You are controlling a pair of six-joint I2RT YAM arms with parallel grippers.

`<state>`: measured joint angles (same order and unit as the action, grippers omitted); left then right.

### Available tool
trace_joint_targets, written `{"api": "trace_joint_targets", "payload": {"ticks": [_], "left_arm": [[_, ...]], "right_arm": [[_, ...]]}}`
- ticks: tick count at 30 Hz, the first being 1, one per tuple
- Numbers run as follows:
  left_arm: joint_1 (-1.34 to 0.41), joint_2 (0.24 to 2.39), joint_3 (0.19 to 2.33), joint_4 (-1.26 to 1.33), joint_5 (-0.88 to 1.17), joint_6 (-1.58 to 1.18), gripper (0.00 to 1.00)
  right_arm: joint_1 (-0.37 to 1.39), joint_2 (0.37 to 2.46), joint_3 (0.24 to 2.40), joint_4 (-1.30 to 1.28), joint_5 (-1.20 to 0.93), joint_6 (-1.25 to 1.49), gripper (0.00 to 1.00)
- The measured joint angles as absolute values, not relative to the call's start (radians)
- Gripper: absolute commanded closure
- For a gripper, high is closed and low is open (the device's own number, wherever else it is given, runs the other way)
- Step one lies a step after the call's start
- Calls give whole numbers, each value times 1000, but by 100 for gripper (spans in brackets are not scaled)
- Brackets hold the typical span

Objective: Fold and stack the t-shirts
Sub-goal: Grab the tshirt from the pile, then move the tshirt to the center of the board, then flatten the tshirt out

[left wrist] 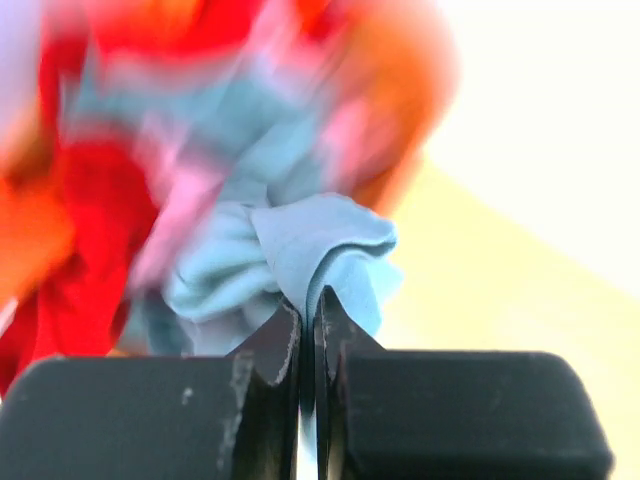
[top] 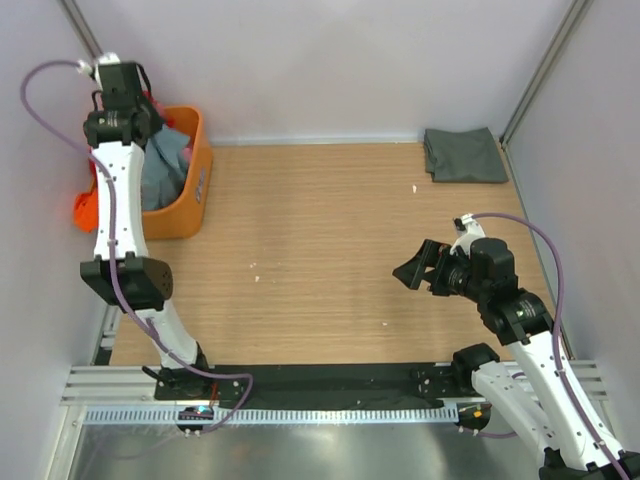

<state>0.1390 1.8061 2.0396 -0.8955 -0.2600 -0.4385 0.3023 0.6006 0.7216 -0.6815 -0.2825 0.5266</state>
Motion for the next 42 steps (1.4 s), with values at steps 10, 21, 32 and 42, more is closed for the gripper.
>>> {"api": "trace_joint_targets", "payload": {"ticks": [10, 21, 32, 42], "left_arm": [[5, 1332, 2121, -542, -145, -544, 100], [-219, 1239, 1786, -397, 278, -627, 64], [-697, 1675, 1789, -809, 80, -469, 0], [-571, 1103, 1463, -802, -200, -410, 0]], "right_arm": [[302, 622, 722, -682, -271, 527, 4], [302, 565, 728, -683, -163, 551, 0], [302, 600, 900, -753, -72, 551, 0], [523, 860, 818, -669, -174, 609, 0]]}}
